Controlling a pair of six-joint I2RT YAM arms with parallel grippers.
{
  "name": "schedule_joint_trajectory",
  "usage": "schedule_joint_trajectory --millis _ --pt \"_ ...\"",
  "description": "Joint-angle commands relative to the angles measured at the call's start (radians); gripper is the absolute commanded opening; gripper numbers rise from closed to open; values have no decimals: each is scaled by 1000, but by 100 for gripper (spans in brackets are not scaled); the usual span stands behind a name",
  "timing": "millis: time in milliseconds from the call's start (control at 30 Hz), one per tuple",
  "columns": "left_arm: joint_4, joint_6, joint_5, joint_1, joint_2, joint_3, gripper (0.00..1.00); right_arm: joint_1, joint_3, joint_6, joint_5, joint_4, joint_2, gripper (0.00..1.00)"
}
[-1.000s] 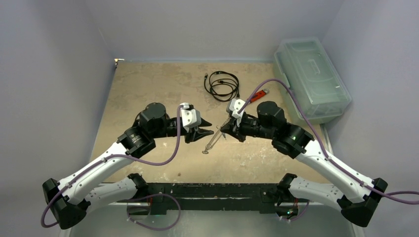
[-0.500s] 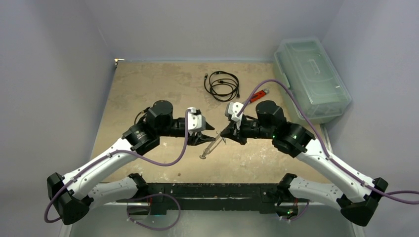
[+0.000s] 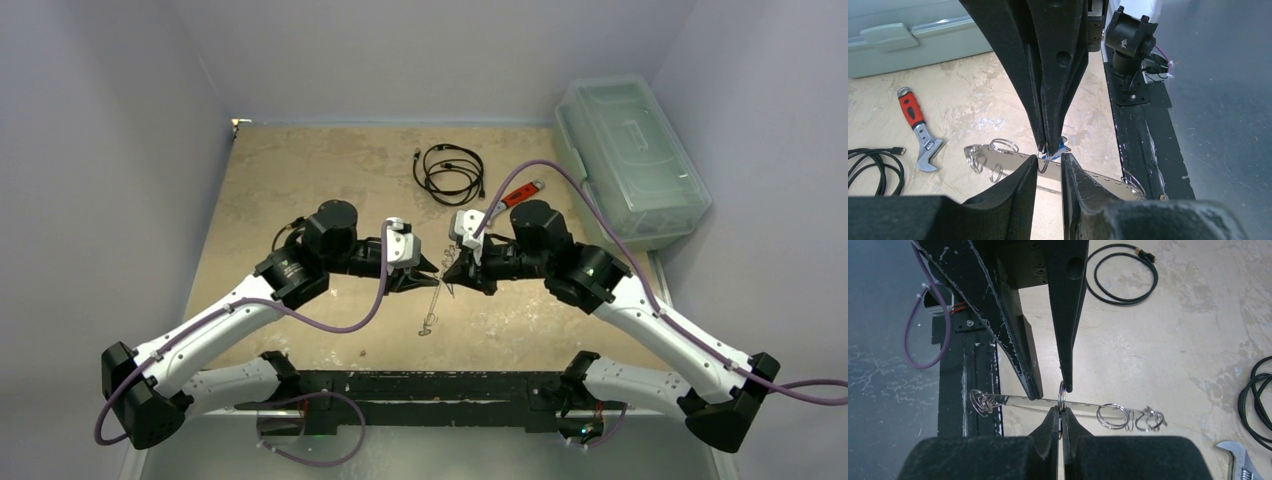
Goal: Put the keys on the keyring
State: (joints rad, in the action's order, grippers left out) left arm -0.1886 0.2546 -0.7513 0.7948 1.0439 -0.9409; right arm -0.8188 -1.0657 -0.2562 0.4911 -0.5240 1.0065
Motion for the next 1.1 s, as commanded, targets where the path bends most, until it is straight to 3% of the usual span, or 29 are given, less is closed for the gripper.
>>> schedule_joint_trajectory --millis 0,533,767,933,1067 --pt "17 15 -40 6 6 -44 22 -3 -61 -27 51 10 0 0" --pt "17 13 -46 5 14 -46 8 -3 -80 -33 82 -5 25 0" --pt "20 6 -61 5 22 -45 14 -3 -86 -36 83 -9 35 0" --pt "22 8 -69 5 25 -43 0 -3 -89 -38 84 -10 38 0" --pt "42 -8 -78 5 21 -32 0 -3 -89 -34 77 -6 39 0"
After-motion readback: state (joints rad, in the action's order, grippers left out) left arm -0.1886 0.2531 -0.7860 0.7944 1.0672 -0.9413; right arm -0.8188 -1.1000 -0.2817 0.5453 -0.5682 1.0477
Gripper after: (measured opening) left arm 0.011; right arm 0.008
